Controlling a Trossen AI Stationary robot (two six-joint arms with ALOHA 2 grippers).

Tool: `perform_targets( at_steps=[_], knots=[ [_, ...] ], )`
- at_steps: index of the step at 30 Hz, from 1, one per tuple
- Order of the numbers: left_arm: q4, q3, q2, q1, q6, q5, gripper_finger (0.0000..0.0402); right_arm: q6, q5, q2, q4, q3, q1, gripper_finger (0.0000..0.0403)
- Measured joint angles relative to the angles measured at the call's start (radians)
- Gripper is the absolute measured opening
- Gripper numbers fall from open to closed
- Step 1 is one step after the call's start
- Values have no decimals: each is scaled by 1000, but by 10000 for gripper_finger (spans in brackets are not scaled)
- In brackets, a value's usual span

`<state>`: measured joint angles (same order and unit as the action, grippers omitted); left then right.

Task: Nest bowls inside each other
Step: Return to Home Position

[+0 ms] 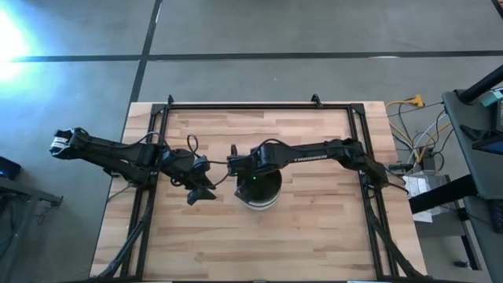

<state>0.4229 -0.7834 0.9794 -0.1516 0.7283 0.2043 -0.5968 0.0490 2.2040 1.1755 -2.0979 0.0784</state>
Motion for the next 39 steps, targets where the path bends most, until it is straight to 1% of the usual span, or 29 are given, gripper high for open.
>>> perform_targets(
  at_steps=[7, 11, 18, 27, 32, 35, 39],
  knots=[
    [5, 0, -1, 0, 0, 0, 235, -9, -32, -48, 3, -66, 1, 79],
    [5, 0, -2, -1, 1, 0, 235, -30, -35, -72, 27, -78, 25, 79],
    [6, 0, -2, -1, 0, 0, 235, -74, -39, -92, 136, -47, 105, 79],
    [6, 0, -2, -1, -6, 0, 235, -129, -26, -89, 122, 46, 129, 79],
    [7, 0, -4, -1, -6, 0, 235, -129, -30, -96, 123, 31, 126, 79],
    [6, 0, -14, -1, -6, 0, 235, -137, -95, -125, 124, 6, 127, 80],
    [5, -6, -55, -1, -8, -2, 235, -137, -228, -212, 105, -1, 140, 80]
  ],
)
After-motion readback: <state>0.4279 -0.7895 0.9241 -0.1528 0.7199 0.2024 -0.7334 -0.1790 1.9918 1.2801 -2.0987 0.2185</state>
